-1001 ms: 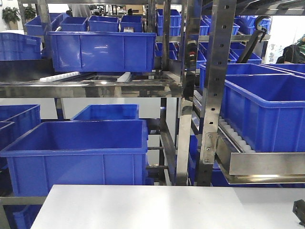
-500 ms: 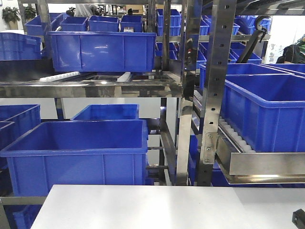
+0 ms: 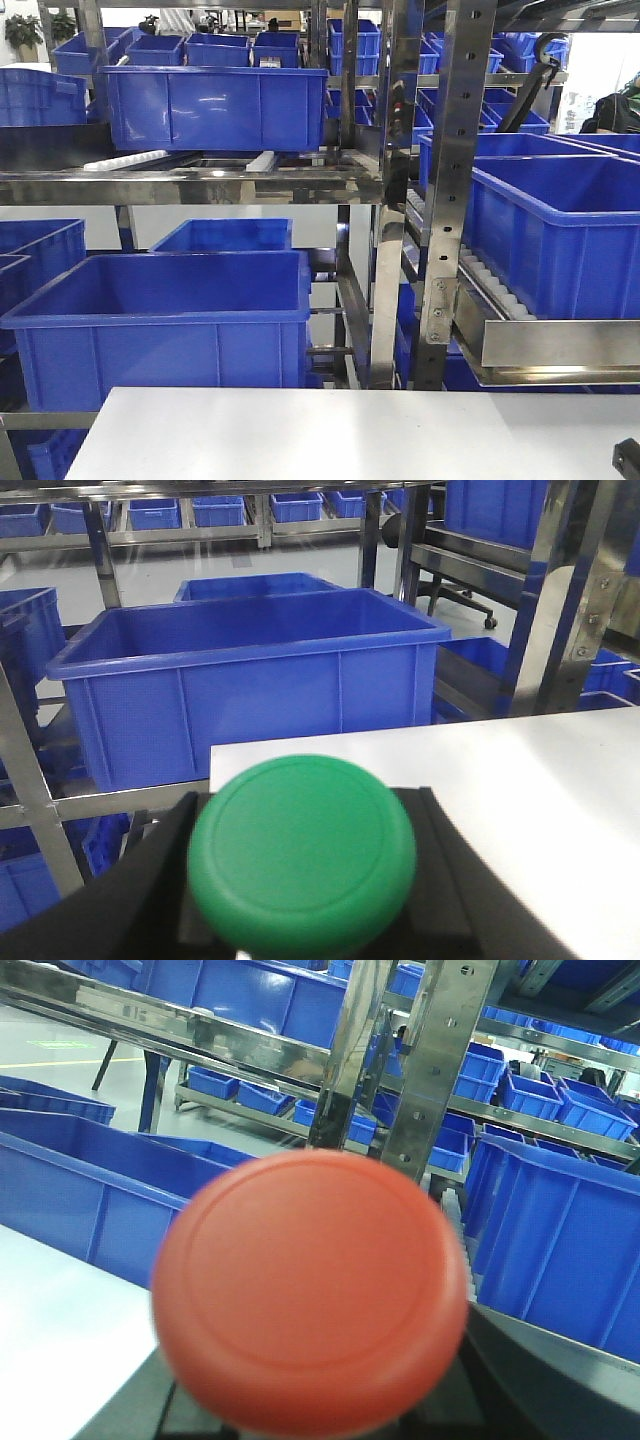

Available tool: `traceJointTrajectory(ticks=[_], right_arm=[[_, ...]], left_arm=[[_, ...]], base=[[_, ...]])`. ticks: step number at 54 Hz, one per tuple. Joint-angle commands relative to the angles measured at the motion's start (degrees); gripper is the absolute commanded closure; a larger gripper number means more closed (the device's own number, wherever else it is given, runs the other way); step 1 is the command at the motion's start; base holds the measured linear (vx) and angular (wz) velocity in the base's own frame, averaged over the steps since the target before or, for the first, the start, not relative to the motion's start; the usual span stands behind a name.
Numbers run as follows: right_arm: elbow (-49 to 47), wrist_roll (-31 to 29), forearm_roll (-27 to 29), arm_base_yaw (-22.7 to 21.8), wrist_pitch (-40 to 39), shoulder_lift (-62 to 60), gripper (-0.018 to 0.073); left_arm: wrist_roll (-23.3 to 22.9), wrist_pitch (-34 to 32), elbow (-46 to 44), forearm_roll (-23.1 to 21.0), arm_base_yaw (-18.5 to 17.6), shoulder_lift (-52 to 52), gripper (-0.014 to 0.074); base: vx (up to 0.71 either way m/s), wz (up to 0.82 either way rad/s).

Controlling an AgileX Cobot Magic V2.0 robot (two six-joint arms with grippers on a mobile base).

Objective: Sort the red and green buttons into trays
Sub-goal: 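Drive the base away from the shelving holding both buttons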

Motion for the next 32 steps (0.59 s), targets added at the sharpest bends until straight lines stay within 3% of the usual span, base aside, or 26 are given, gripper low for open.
traceJointTrajectory(ticks=[1,14,32], right_arm=[[-1.72,0.22,1.05,-0.20,-1.71,0.08,0.0568],[-1.72,0.22,1.05,-0.20,-1.73,0.08,0.0568],[-1.72,0.22,1.05,-0.20,-1.73,0.08,0.0568]], left_arm=[[-0.26,-5.20,-1.44,0.15,-0.21,0.15,0.0595],[-0.26,-5.20,-1.44,0.15,-0.21,0.15,0.0595],[-0.26,-5.20,-1.44,0.15,-0.21,0.15,0.0595]], base=[[0.00,0.00],[-0.02,0.11],[-0.03,0.36]])
